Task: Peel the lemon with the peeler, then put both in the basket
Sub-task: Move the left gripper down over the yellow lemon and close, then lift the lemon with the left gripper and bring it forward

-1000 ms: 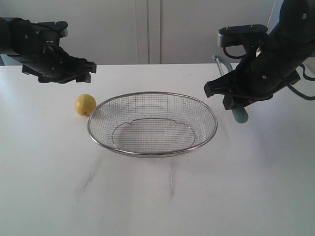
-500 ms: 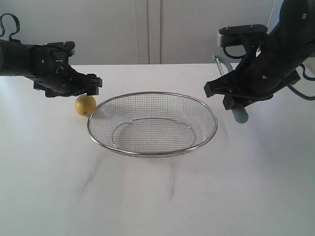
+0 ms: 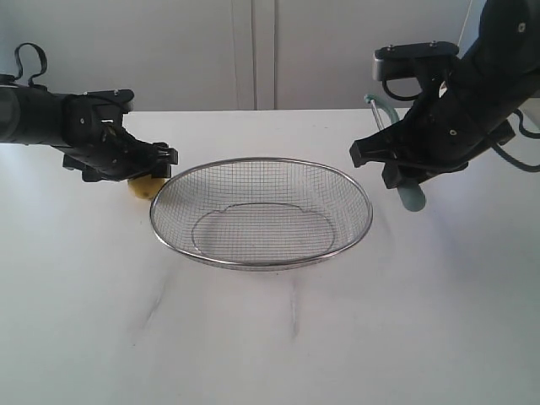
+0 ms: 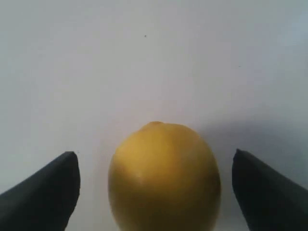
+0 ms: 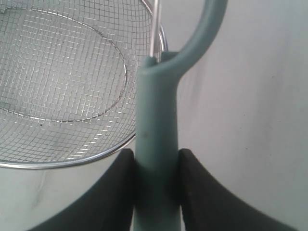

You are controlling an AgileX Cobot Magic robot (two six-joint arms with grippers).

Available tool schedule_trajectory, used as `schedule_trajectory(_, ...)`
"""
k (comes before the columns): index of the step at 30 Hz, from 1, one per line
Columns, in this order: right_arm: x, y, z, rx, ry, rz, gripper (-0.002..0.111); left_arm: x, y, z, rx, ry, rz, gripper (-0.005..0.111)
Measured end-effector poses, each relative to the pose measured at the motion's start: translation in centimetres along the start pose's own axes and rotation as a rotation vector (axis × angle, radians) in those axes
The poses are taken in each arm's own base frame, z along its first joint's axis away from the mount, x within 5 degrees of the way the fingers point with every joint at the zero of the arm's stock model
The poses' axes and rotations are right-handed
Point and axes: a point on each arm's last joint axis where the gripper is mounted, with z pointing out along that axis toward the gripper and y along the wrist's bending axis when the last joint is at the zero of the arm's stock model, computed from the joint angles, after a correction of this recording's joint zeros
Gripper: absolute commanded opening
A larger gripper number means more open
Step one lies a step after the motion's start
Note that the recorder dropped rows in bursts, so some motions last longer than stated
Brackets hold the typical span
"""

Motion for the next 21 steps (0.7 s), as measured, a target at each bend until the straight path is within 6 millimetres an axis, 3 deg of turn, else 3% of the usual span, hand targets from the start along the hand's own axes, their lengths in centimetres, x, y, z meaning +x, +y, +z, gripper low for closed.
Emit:
schedule_trajectory(11, 0.0, 0.0, 0.0, 0.0, 0.0, 0.0, 0.0, 1.0, 0.2, 1.5, -0.007, 0.033, -0.005, 0.078)
schedule_trajectory(18, 0.0, 0.0, 0.0, 0.0, 0.0, 0.0, 0.0, 0.9, 0.2, 1.7, -0.004, 0.017, -0.007, 0.034)
schedule_trajectory(21, 0.0, 0.0, 0.0, 0.0, 0.0, 0.0, 0.0, 0.9, 0.2, 1.7, -0.004, 0.015, -0.005, 0.007)
